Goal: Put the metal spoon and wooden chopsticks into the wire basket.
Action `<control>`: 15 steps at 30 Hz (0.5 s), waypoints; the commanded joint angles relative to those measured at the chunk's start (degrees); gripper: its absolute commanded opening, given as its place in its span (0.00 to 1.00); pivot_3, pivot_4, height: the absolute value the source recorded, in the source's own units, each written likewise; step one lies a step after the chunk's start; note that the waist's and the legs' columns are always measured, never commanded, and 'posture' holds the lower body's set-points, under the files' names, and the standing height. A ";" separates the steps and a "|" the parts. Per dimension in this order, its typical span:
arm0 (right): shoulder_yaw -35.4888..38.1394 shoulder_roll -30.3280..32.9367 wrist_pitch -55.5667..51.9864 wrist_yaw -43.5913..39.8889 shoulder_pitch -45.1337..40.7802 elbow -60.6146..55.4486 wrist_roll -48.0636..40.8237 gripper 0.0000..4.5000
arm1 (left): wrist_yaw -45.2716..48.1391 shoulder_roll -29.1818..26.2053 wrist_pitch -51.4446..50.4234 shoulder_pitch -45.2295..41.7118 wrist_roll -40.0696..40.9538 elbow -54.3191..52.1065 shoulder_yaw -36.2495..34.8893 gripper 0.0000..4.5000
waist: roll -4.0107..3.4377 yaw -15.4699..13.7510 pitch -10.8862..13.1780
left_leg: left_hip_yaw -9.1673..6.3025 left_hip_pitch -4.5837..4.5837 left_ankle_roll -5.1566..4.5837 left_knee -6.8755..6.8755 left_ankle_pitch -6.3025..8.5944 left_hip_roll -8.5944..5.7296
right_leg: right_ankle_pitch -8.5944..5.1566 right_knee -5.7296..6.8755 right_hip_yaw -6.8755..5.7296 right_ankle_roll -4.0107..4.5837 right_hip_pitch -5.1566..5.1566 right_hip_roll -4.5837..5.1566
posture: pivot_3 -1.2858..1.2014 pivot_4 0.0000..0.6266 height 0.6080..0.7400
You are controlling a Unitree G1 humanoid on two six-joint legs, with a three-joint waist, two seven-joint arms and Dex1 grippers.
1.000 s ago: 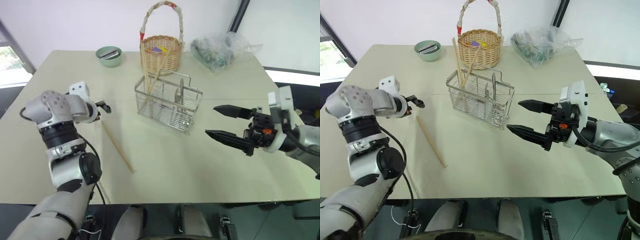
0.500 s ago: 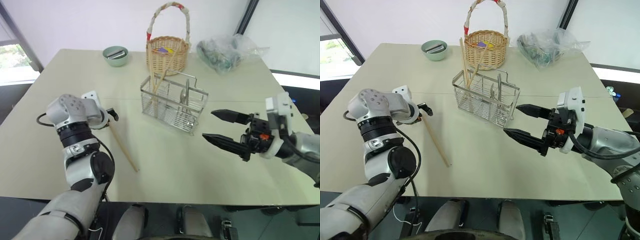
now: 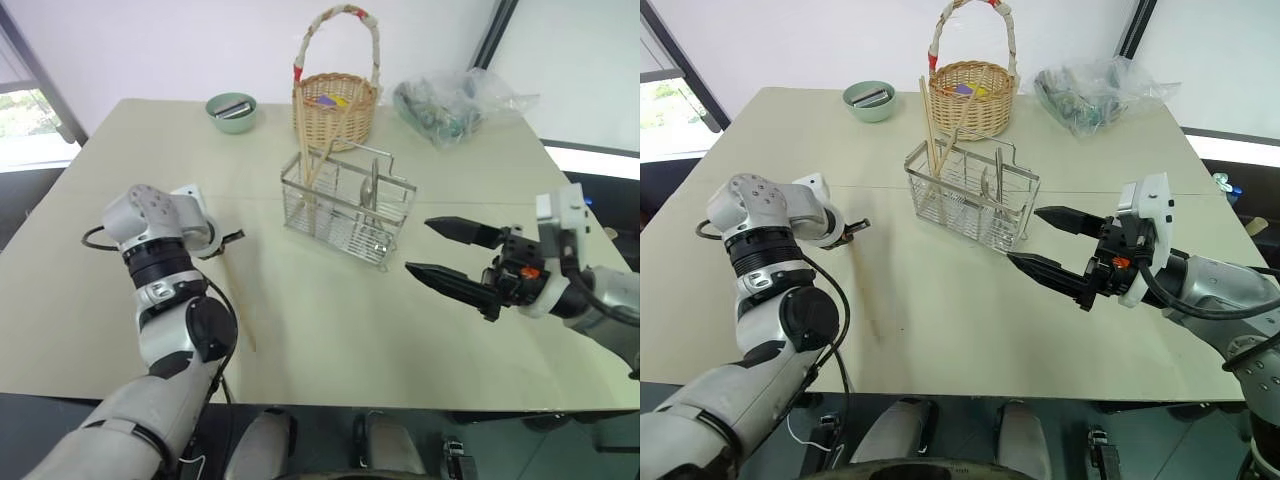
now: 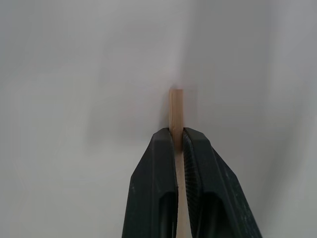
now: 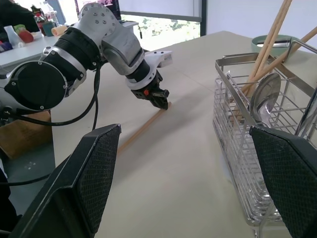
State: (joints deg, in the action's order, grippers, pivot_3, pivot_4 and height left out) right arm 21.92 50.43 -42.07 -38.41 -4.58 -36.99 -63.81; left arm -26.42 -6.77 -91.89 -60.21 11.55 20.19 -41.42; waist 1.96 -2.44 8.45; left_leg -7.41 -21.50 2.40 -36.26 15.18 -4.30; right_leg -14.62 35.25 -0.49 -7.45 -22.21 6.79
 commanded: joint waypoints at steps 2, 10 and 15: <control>1.46 -0.10 1.25 -0.30 -0.12 -1.75 -0.44 0.96 | 0.74 0.78 -0.61 -0.92 -2.02 0.02 -1.83 0.01 | 0.00 0.08 0.00 | 0.00 0.00 0.00 0.02 0.00 0.01 | 0.00 0.00 0.00 0.00 -0.02 0.00 | 0.52 0.24 0.53; 2.30 1.35 0.95 -2.45 0.54 -0.51 0.69 0.96 | 6.99 -6.53 7.68 -3.76 -2.11 4.98 0.78 0.01 | 0.05 0.19 0.04 | 0.02 0.00 0.03 0.04 0.01 0.03 | 0.00 0.00 0.00 -0.01 -0.06 -0.03 | 0.52 0.24 0.53; 2.79 2.64 0.96 -3.87 0.06 0.65 1.77 0.96 | 20.41 -17.31 29.11 -6.61 -2.21 14.93 9.14 0.01 | 0.17 0.23 0.13 | 0.07 -0.05 0.11 0.09 -0.03 0.13 | 0.00 0.02 0.00 0.01 -0.19 -0.09 | 0.52 0.24 0.53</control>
State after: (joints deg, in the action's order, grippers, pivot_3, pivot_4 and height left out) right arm 22.52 52.35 -42.05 -41.52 -3.74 -36.43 -62.35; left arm -11.56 -21.09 -72.21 -64.18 9.38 33.44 -36.26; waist 2.13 -2.21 8.59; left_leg -7.33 -21.55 2.51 -36.17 15.14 -4.18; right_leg -14.62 35.24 -0.49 -7.44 -22.40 6.71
